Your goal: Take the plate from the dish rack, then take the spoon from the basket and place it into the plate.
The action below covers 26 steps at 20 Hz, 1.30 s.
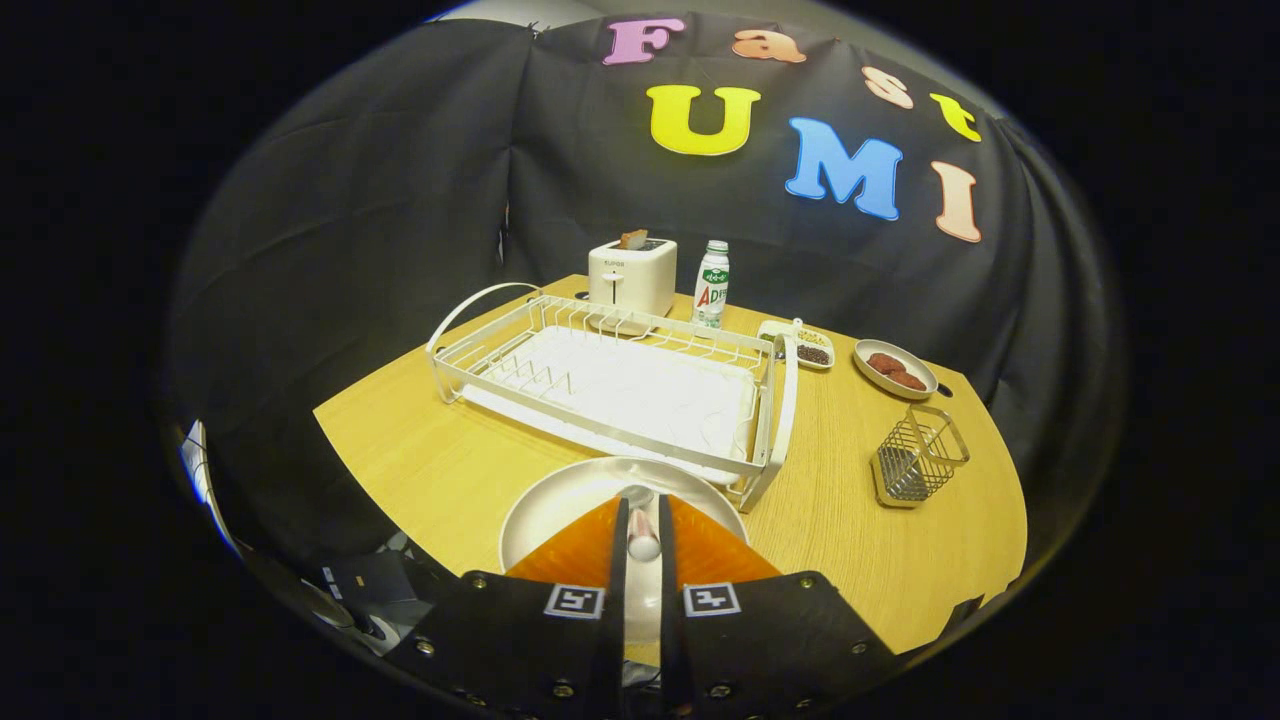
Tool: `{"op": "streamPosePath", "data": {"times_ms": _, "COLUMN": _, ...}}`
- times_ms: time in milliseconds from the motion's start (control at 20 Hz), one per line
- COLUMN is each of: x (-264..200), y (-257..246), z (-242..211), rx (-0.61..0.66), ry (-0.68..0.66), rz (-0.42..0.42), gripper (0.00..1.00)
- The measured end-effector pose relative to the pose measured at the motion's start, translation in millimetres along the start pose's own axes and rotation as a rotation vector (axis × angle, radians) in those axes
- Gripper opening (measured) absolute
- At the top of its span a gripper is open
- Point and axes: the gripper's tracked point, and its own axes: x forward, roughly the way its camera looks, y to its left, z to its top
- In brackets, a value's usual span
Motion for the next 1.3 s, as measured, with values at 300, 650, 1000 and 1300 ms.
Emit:
{"op": "streamPosePath", "data": {"times_ms": 300, "x": -1, "y": 0, "z": 8, "rx": -0.01, "ry": -0.007, "rz": 0.009, "gripper": 0.23}}
{"op": "streamPosePath", "data": {"times_ms": 650, "x": -29, "y": -35, "z": 73, "rx": -0.003, "ry": -0.142, "rz": -0.1, "gripper": 0.24}}
{"op": "streamPosePath", "data": {"times_ms": 1000, "x": -86, "y": -98, "z": 196, "rx": 0.069, "ry": -0.412, "rz": -0.237, "gripper": 0.23}}
{"op": "streamPosePath", "data": {"times_ms": 1300, "x": -124, "y": -148, "z": 252, "rx": 0.095, "ry": -0.55, "rz": -0.354, "gripper": 0.64}}
